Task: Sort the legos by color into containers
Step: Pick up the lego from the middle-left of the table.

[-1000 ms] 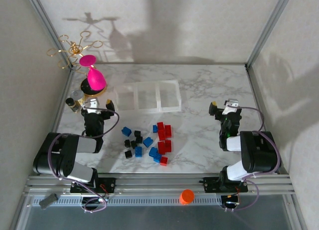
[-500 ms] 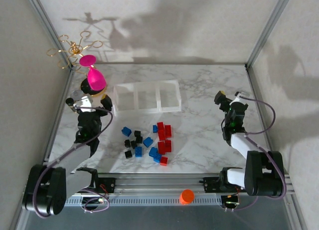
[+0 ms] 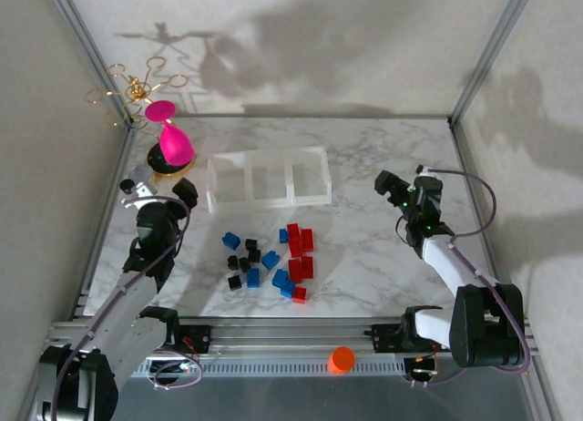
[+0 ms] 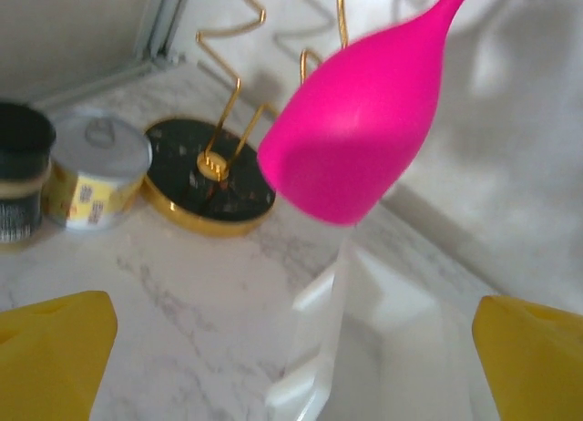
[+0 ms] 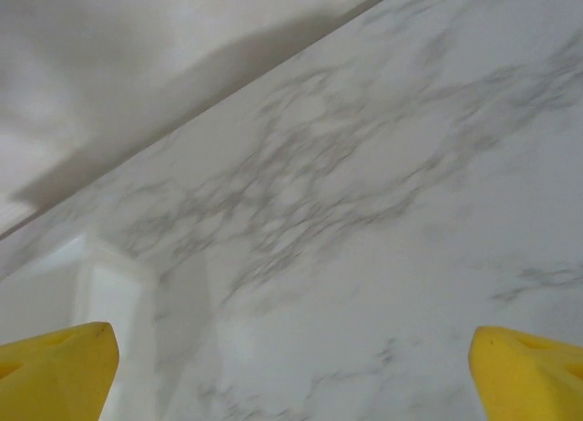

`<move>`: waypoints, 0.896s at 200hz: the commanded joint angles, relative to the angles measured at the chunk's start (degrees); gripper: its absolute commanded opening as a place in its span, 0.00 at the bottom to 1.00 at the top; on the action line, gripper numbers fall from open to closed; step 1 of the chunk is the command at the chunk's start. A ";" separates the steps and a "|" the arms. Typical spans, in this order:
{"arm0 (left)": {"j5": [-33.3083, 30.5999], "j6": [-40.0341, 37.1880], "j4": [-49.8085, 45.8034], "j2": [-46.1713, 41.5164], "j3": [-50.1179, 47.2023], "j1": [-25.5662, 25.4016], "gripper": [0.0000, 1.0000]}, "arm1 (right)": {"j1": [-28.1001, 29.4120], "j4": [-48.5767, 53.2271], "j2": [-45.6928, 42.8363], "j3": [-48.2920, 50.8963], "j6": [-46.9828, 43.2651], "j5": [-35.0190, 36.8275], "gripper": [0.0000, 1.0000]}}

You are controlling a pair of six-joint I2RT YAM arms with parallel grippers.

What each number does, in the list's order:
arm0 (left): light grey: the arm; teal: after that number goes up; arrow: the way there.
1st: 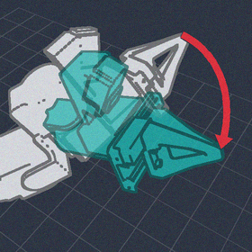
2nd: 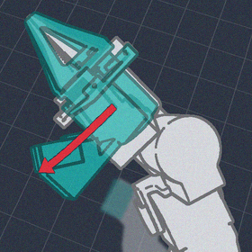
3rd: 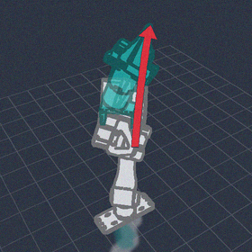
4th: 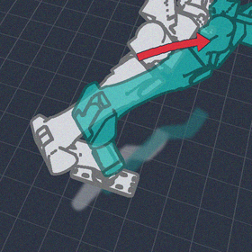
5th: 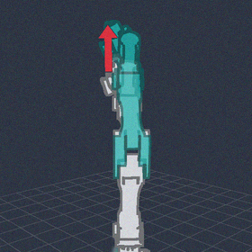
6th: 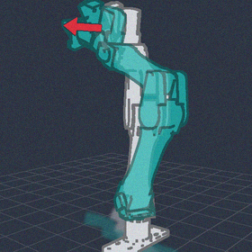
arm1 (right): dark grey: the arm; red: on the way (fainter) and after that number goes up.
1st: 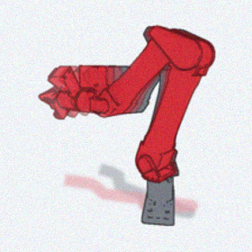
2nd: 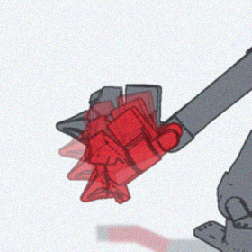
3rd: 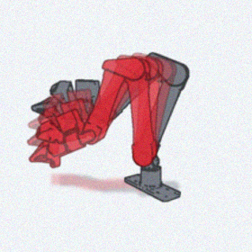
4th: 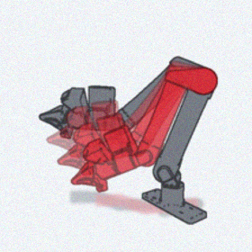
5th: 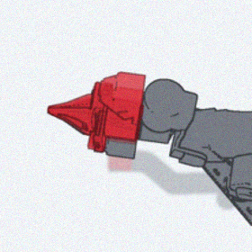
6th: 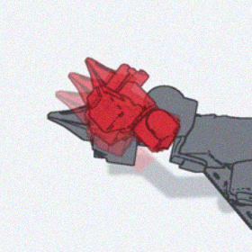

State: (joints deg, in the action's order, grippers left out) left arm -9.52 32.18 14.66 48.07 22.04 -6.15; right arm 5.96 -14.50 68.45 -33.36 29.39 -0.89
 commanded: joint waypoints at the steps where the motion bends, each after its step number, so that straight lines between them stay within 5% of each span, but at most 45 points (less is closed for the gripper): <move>1: 4.57 3.50 -9.56 -2.89 1.54 -2.46 0.99 | 4.09 6.19 -0.15 -3.50 -1.17 -4.62 0.99; 79: 5.06 8.60 -30.81 2.09 9.72 -17.18 0.99 | 19.06 14.99 2.61 -6.08 -4.32 -8.94 0.99; 116: -0.02 13.55 -38.35 8.23 13.33 -25.33 0.99 | 26.70 15.19 4.50 -5.71 -2.71 -9.18 0.99; 179: -4.85 24.04 -37.39 18.64 13.44 -32.68 1.00 | 37.05 11.52 9.00 -7.11 -1.84 -8.27 0.99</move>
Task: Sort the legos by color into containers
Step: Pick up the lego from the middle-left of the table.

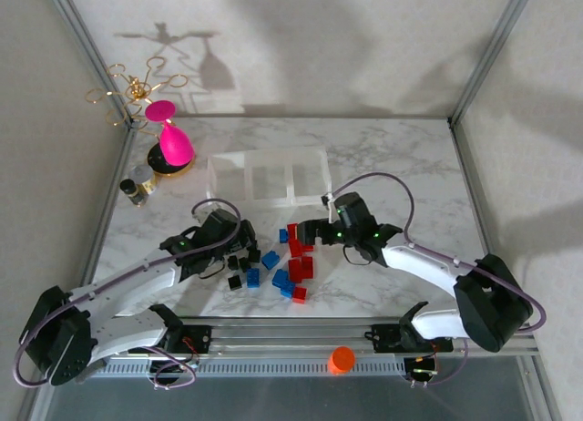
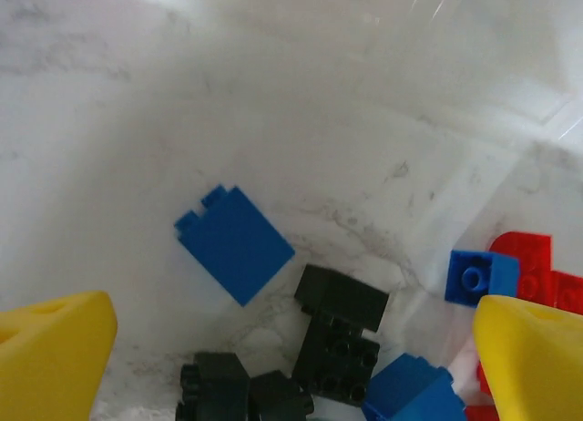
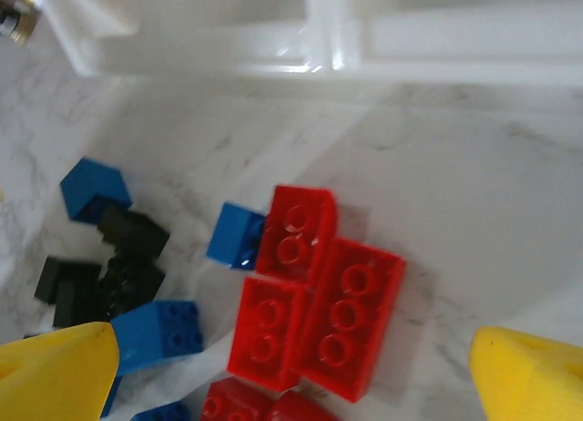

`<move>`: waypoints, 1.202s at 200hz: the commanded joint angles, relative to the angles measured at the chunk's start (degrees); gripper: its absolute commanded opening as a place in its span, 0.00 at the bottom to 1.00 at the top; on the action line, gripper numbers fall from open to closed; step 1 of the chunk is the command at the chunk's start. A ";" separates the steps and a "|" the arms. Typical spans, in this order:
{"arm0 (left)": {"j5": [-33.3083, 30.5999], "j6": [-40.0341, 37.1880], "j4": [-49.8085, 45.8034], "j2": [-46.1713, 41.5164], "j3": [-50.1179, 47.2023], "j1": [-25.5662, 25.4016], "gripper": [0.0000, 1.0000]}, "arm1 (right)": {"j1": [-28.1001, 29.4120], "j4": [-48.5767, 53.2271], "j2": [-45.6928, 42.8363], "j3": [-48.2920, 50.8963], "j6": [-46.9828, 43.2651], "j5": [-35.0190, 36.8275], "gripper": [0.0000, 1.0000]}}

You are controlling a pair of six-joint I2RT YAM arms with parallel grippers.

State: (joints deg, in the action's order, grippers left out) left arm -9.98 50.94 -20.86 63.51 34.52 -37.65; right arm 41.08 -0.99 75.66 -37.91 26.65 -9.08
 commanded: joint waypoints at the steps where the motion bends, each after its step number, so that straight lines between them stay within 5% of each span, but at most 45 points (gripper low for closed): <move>1: -4.55 5.39 -1.93 3.38 0.97 -1.19 1.00 | 1.95 -1.99 1.87 -2.63 0.92 -0.07 0.99; 240: -11.90 9.22 3.37 22.09 5.51 0.03 0.52 | 2.07 -3.49 2.12 -2.45 2.32 1.80 0.99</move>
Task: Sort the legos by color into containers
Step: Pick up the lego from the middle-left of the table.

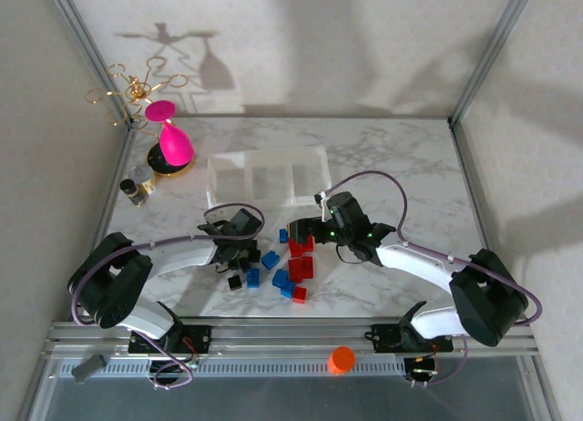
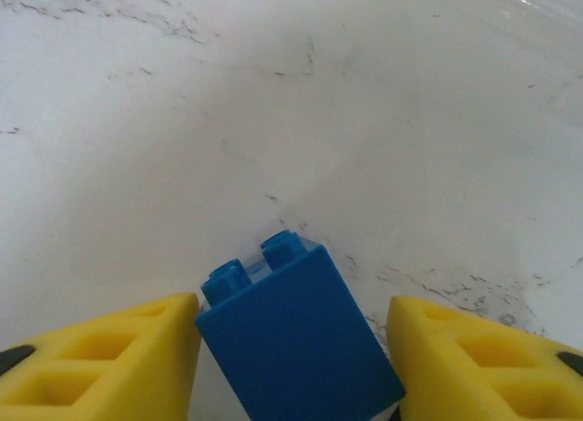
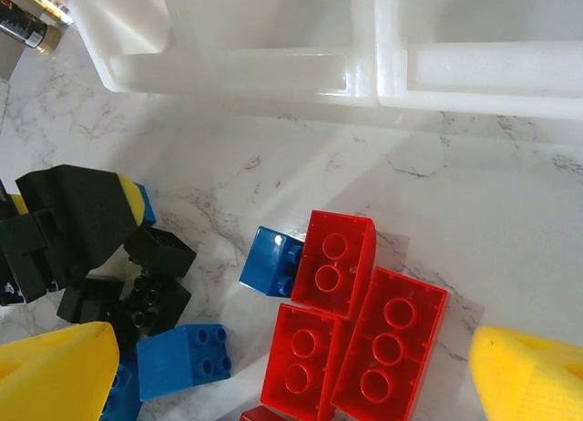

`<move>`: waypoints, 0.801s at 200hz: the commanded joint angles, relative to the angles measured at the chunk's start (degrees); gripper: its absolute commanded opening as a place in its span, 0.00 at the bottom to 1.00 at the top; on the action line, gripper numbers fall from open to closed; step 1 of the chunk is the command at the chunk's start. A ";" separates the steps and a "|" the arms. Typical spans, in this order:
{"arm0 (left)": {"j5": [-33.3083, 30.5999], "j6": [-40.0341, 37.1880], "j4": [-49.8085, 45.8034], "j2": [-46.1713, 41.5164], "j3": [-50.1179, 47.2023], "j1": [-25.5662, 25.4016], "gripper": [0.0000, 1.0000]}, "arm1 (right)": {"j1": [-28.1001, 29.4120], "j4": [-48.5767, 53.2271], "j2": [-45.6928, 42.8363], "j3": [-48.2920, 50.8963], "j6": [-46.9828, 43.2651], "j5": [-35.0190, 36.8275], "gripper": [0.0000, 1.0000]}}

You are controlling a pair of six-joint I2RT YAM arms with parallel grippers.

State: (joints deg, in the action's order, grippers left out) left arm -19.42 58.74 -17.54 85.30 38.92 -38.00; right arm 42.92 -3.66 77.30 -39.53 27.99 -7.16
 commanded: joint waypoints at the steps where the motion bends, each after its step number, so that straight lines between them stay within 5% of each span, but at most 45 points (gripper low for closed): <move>1: -2.51 1.44 0.05 0.26 1.10 0.38 0.52 | 0.19 -0.82 0.49 -0.82 0.96 -0.13 0.99; 160: -5.36 -1.43 -7.01 -8.82 2.96 0.24 0.35 | 0.19 -1.16 -1.62 -1.76 2.05 -1.56 0.99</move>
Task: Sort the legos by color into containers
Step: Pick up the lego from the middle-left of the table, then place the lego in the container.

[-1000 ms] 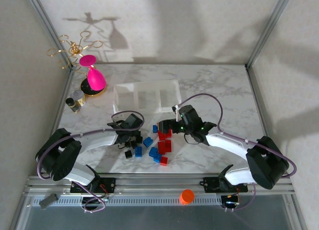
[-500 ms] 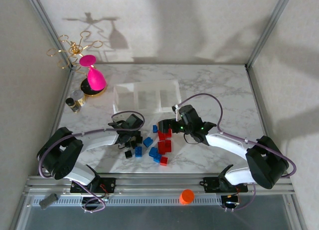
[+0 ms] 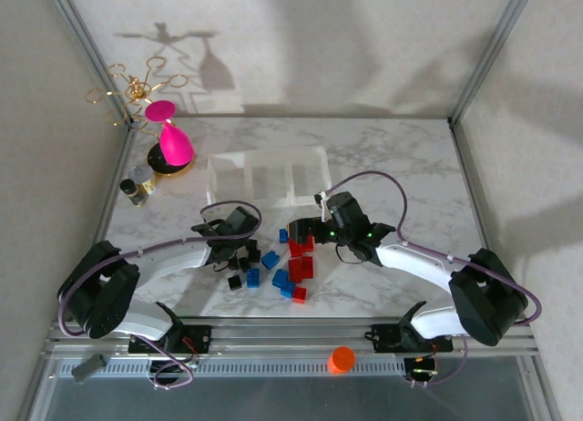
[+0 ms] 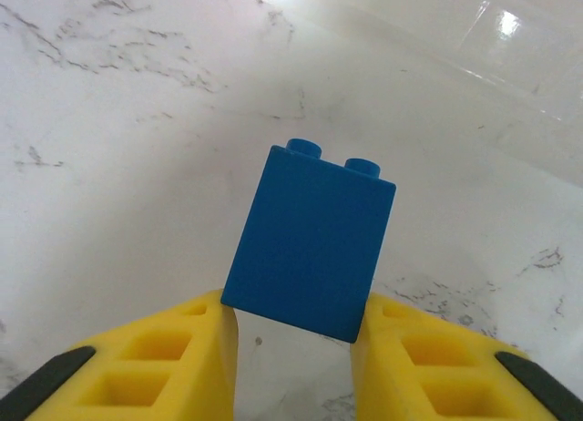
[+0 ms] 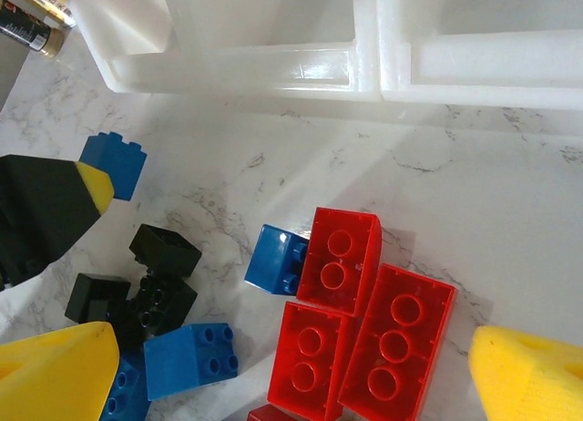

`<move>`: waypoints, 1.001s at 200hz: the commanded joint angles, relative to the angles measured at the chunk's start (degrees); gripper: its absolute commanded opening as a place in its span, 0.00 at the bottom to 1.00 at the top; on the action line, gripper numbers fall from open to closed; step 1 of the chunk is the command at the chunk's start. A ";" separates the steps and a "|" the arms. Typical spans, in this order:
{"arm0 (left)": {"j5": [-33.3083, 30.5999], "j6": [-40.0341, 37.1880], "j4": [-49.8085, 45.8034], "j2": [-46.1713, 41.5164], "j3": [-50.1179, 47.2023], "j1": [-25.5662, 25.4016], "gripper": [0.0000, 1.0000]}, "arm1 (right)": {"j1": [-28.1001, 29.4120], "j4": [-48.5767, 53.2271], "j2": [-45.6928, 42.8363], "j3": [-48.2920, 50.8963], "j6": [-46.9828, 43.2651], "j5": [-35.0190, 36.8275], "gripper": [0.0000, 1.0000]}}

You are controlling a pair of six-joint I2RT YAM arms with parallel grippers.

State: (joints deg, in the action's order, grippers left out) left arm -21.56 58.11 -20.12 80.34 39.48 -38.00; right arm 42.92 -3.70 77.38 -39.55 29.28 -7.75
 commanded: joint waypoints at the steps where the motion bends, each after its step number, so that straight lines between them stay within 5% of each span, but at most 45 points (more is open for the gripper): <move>1: -3.27 -0.89 -4.55 -4.00 2.46 0.22 0.35 | 0.22 -1.12 -1.79 -1.75 0.77 -1.00 0.99; 66: -7.75 -10.85 -9.20 -7.36 13.76 1.93 0.36 | 0.02 -3.12 -1.25 -4.67 1.88 -0.25 0.99; 151: -2.69 -20.81 -4.62 10.93 28.73 11.60 0.35 | -2.30 -4.77 1.28 -7.47 2.43 1.41 0.99; 200: -1.47 -23.74 -3.07 21.76 34.79 12.68 0.34 | -2.82 -5.15 1.61 -6.46 3.06 1.02 0.99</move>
State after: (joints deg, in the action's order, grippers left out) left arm -24.05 37.08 -24.49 98.39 70.65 -25.61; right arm 40.32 -7.35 78.35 -45.84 31.38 -7.14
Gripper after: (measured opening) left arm 0.347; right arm 0.989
